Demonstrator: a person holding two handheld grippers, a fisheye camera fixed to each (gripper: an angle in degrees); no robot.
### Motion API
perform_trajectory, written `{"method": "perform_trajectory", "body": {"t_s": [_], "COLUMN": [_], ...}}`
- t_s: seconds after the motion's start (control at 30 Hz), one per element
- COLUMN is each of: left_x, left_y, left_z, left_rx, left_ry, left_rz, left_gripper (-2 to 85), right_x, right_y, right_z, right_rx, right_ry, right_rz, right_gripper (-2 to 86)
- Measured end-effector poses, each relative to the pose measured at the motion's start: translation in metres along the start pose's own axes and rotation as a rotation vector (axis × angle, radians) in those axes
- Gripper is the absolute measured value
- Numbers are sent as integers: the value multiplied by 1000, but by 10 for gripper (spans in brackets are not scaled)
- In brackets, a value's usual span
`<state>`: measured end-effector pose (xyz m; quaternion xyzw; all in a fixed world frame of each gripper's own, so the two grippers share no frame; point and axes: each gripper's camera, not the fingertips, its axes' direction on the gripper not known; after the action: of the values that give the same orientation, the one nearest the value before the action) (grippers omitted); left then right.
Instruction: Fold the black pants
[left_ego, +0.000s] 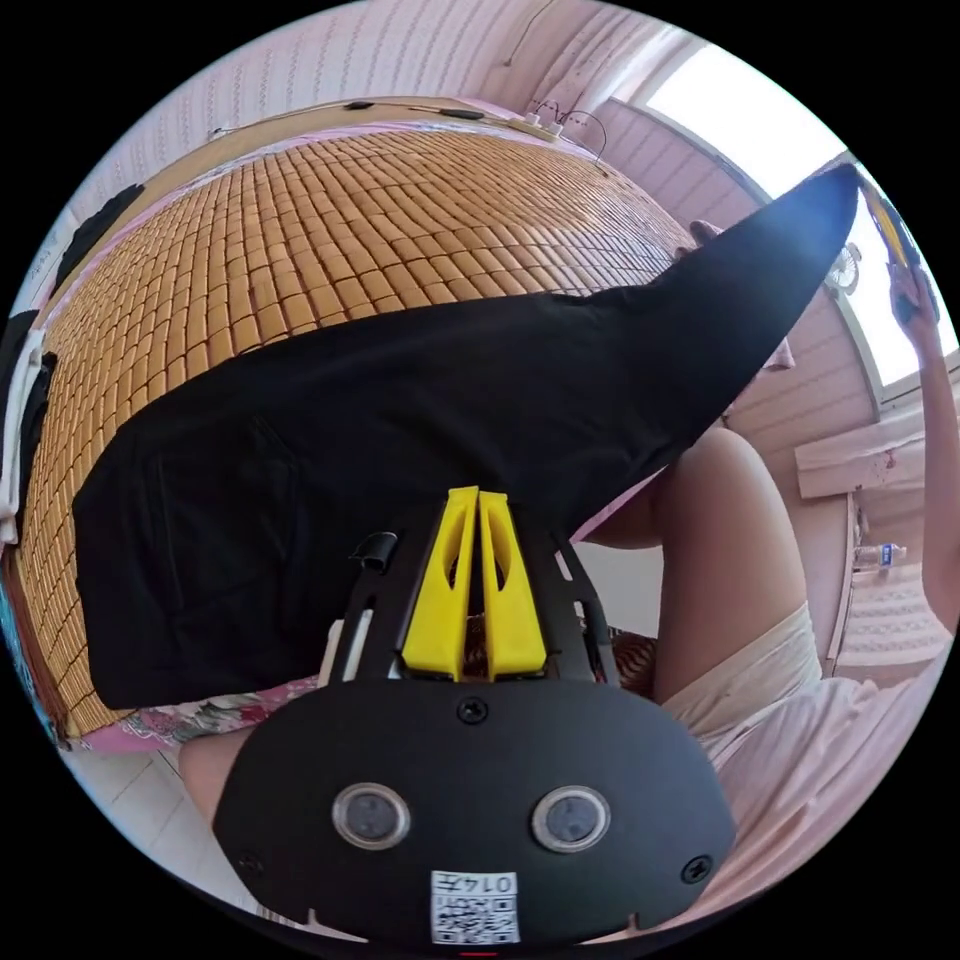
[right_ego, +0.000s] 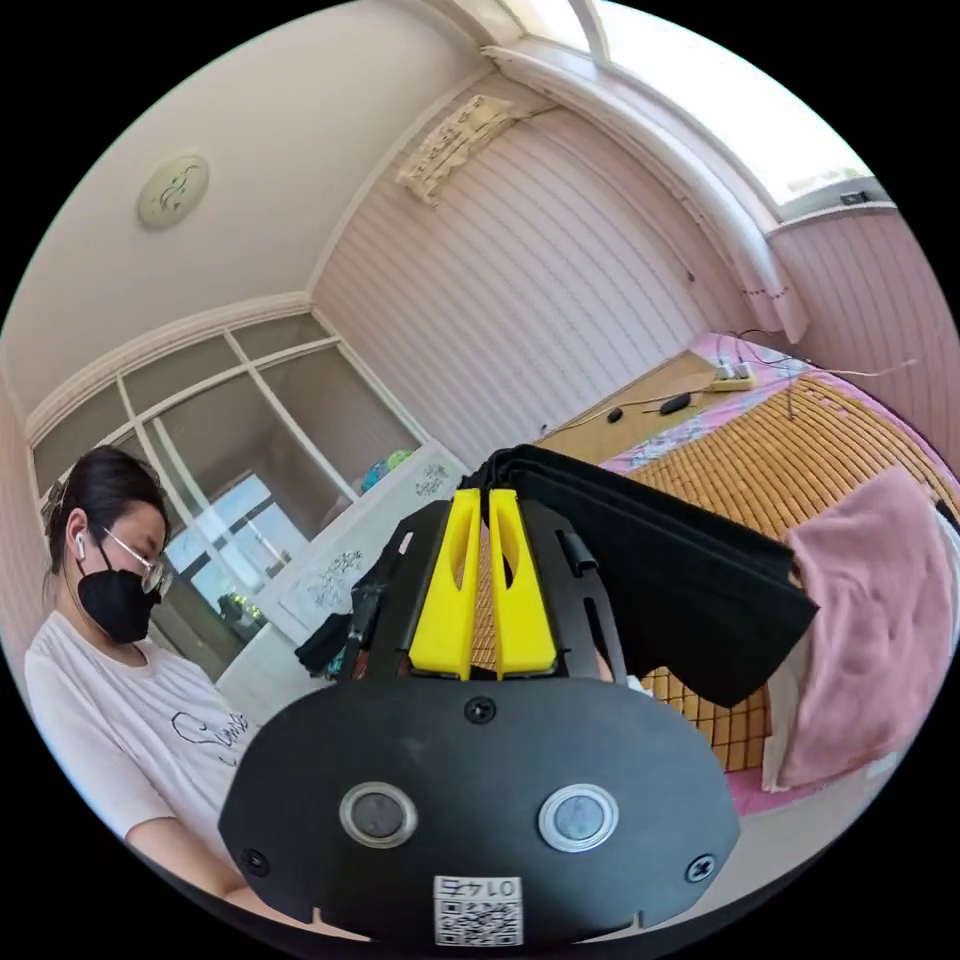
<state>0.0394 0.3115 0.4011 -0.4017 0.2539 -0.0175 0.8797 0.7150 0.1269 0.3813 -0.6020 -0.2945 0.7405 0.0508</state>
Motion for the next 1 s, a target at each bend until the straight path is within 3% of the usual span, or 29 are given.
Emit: {"method": "perform_trajectory", "body": {"t_s": [0.17,0.3,0.43,0.53,0.67,0.83,1.0], "left_x": [-27,-91,-149,-180,-209,-240,-264], "left_y": [31,107,175,209,218,186,151], "left_z": [-65,-145,-187,-205,-217,-217,-219], "left_rx": [181,303,309,289,339,326,287], "left_ry": [80,6,-72,-95,-20,42,26], "left_rz": [-101,-329,-535,-584,-502,-408,-280], "left_gripper": [-7,6,39,46,49,64,69], "right_x": [-106,-195,-220,-227,-238,-263,-307], "right_y": [25,125,248,269,242,204,221], "right_z": [173,340,459,475,495,572,656], "right_rx": [-414,-749,-1178,-1245,-1199,-1179,-1271], "right_ry": [-189,-353,-176,-188,-126,-5,-13], "right_rz": [-205,-260,-243,-261,-361,-549,-791], "right_gripper": [13,31,32,32,41,72,103]}}
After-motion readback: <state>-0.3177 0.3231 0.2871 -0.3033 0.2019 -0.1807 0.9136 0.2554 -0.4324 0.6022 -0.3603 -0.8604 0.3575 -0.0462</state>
